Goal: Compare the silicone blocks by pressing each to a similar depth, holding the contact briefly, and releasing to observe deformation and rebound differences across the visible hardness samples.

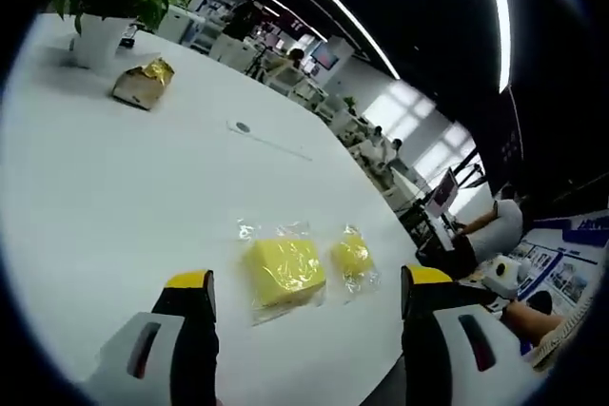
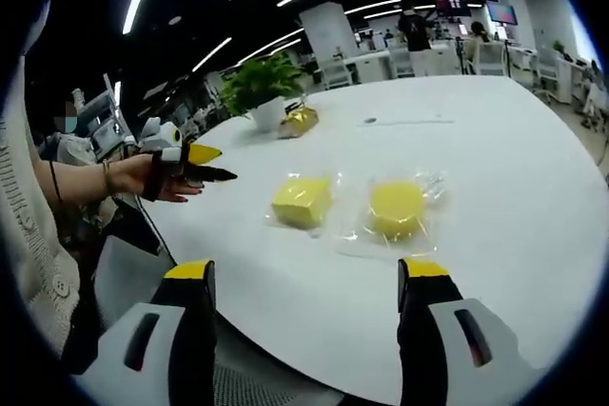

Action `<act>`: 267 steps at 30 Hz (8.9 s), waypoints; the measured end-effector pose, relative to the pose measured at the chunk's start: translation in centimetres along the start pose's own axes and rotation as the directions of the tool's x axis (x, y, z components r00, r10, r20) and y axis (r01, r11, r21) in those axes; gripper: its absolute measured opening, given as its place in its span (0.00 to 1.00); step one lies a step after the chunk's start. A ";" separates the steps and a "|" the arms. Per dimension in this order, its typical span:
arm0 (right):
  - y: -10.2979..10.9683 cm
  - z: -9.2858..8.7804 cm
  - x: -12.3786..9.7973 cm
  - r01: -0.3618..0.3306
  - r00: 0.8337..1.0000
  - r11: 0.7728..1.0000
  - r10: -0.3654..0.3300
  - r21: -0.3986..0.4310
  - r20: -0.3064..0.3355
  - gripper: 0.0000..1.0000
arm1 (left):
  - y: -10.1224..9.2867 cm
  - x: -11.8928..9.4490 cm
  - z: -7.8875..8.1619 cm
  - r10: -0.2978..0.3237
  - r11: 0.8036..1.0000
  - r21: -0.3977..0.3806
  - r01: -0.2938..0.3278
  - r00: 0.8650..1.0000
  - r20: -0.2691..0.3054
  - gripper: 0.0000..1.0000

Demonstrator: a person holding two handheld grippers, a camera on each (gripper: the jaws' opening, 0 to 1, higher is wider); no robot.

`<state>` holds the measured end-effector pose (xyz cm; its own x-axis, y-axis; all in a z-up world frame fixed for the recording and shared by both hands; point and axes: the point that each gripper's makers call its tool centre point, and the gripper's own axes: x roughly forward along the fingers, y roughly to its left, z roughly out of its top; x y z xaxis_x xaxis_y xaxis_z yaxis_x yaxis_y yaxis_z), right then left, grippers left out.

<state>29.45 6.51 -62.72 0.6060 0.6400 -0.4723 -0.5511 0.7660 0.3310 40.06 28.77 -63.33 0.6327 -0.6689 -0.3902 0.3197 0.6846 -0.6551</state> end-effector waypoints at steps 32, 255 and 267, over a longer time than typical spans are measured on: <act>-1.8 0.2 1.2 0.030 0.999 0.999 -0.030 0.016 -0.030 0.74 | 5.4 9.8 0.0 -0.103 0.931 -0.353 0.090 0.994 -0.019 0.52; 7.8 11.0 3.4 -0.289 0.926 0.908 0.345 -0.302 0.152 0.36 | -21.9 -3.2 2.4 -0.489 0.810 0.278 0.516 0.857 -0.164 0.00; 8.1 10.8 3.9 -0.300 0.923 0.918 0.348 -0.258 0.166 0.50 | -21.0 -3.0 2.0 -0.475 0.822 0.260 0.506 0.862 -0.175 0.00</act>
<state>33.61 15.84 -53.05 0.4624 0.8672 -0.1846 -0.8360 0.4958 0.2350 32.85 17.00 -47.08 0.2706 -0.9527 -0.1381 0.7666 0.3001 -0.5677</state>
